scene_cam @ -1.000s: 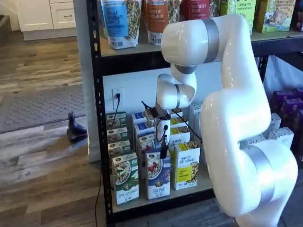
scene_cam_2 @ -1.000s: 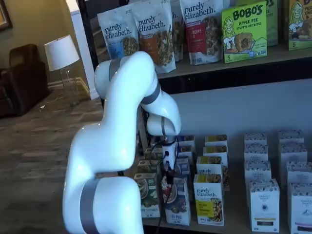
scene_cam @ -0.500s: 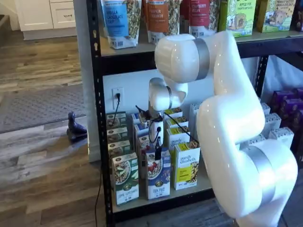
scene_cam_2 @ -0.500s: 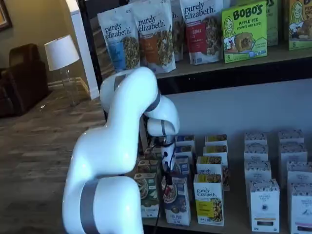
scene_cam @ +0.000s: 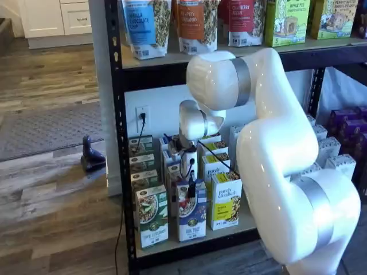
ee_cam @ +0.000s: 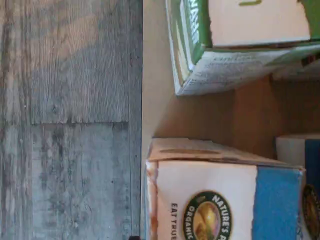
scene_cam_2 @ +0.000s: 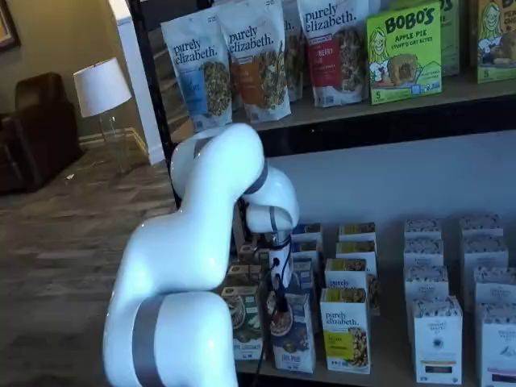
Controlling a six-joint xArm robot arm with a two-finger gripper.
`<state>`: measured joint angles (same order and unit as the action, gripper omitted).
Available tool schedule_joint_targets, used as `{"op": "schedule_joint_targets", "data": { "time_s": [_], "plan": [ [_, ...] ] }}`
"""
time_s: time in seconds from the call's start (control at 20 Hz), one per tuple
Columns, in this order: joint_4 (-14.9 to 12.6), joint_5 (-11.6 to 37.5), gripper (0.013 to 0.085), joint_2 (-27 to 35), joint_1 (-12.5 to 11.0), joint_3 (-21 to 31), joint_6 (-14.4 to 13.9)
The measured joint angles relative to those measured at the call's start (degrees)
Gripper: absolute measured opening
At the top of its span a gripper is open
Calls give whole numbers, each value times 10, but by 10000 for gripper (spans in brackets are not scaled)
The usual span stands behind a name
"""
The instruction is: Pick up the blue and white box that is on the bottom shelf, the second box from the left
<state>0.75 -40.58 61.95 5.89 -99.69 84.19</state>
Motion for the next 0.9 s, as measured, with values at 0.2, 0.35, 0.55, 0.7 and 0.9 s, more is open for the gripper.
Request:
{"op": "schedule_joint_targets", "data": {
  "time_s": [0.2, 0.35, 0.55, 0.7, 0.9],
  "plan": [
    [-11, 0, 850, 9, 2, -3, -10],
    [-22, 8, 850, 14, 4, 0, -21],
    [-31, 18, 850, 22, 3, 1, -27],
    [-35, 15, 850, 31, 2, -7, -30],
    [-35, 6, 850, 39, 1, -17, -30]
  ]
}}
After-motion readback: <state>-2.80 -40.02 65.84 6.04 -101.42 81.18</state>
